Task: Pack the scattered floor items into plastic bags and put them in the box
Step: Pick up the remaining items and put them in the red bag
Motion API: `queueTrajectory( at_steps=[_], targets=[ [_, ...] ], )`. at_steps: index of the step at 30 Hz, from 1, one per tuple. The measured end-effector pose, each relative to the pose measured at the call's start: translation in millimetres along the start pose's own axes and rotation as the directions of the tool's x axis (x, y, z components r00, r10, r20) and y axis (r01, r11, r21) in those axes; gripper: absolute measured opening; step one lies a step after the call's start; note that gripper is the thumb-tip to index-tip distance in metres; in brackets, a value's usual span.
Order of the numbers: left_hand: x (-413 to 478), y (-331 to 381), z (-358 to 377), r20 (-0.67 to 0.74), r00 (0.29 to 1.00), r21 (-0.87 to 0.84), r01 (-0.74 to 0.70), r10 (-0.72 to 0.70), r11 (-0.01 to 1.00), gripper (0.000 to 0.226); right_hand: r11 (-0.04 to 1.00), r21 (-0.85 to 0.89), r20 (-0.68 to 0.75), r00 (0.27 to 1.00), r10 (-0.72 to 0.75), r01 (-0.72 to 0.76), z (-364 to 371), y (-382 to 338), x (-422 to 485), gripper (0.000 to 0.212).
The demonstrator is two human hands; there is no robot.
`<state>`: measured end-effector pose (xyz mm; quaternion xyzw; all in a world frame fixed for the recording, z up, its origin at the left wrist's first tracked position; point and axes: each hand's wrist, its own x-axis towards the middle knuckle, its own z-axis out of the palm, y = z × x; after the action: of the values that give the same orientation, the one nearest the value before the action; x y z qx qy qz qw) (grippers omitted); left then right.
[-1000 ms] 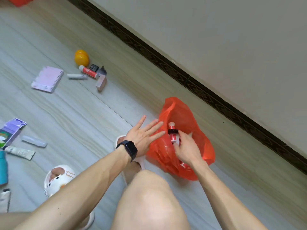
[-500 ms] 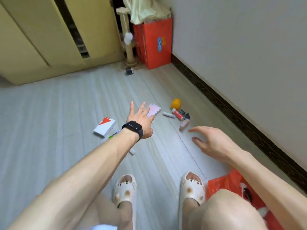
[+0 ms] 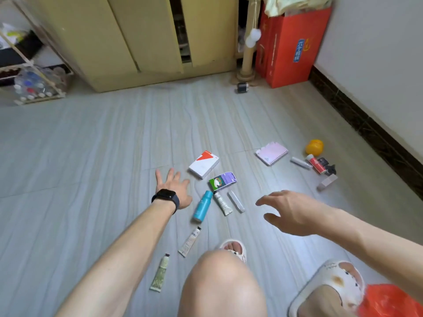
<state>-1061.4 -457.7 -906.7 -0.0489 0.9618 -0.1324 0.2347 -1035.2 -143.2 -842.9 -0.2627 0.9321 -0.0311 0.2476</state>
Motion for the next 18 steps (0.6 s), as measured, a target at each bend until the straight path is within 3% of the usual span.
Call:
queueTrajectory(
  at_steps=[5, 8, 10, 14, 18],
  targets=[
    [9.1, 2.6, 116.2, 0.245, 0.969, -0.130, 0.009, 0.023, 0.991, 0.066, 0.994, 0.091, 0.187, 0.981, 0.040, -0.058, 61.1, -11.5, 52.9, 0.046],
    [11.1, 15.6, 173.5, 0.319, 0.948, -0.183, 0.052, 0.010, 0.982, 0.061, 0.982, 0.147, 0.312, 0.948, 0.065, -0.116, 104.7, -10.6, 84.8, 0.048],
    [11.5, 27.6, 202.4, 0.288, 0.957, -0.247, 0.105, -0.031, 0.963, 0.055, 0.976, 0.160, 0.377, 0.923, 0.079, -0.148, 133.5, -6.9, 104.6, 0.050],
    [18.9, 53.8, 241.5, 0.087, 0.985, -0.454, 0.173, -0.150, 0.874, 0.040, 0.970, 0.139, 0.429, 0.895, 0.123, -0.199, 179.4, 3.0, 147.0, 0.053],
    [20.9, 68.0, 258.7, -0.016, 0.965, -0.552, 0.209, -0.261, 0.807, 0.033, 0.976, 0.087, 0.186, 0.966, 0.180, -0.199, 193.8, 0.5, 193.1, 0.062]
  ],
)
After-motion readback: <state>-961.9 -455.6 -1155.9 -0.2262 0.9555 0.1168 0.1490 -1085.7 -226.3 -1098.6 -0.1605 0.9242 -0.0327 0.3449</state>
